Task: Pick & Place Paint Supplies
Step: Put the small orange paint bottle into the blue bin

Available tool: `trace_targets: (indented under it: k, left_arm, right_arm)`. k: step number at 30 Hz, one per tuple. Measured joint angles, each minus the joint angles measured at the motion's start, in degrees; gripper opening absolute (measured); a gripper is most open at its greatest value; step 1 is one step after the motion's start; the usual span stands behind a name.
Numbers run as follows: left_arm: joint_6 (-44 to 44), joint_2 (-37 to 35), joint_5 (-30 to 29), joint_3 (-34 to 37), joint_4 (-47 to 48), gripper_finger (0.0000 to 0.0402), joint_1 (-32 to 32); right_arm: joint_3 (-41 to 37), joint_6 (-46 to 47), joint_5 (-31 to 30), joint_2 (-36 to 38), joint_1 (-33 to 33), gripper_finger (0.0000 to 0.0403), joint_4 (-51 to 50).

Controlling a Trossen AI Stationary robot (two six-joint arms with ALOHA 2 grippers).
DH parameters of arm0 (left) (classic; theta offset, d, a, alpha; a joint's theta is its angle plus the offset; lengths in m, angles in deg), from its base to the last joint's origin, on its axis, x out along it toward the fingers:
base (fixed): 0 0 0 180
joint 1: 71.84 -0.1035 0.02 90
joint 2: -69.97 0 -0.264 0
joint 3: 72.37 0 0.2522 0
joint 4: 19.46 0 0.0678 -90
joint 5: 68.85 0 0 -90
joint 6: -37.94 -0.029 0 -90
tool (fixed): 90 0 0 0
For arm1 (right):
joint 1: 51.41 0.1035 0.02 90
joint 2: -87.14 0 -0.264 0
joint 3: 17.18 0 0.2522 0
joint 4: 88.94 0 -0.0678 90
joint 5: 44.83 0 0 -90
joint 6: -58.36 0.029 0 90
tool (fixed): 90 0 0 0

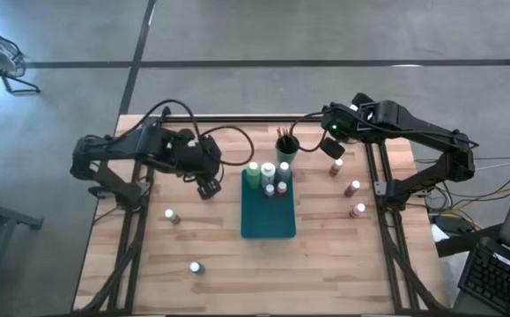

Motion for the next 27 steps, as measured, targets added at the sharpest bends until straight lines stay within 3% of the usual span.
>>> trace_targets:
  k: [7, 18, 27]
  left_arm:
    - [-1.8, -0.7, 0.1, 1.5, 1.3, 0.0147, 0.0]
    - [1.3, -3.6, 0.7, 9.4, 1.5, 0.0147, 0.0]
    - [-2.2, -3.6, 5.2, 16.0, 1.5, 0.0147, 0.0]
  right_arm:
    - [0.0, 0.0, 0.0, 0.0, 0.0, 0.0090, 0.0]
    - [0.0, 0.2, 0.1, 0.0, 0.0, 0.0054, 0.2]
    - [0.0, 0.2, 0.7, 0.0, 0.0, 0.0048, 0.5]
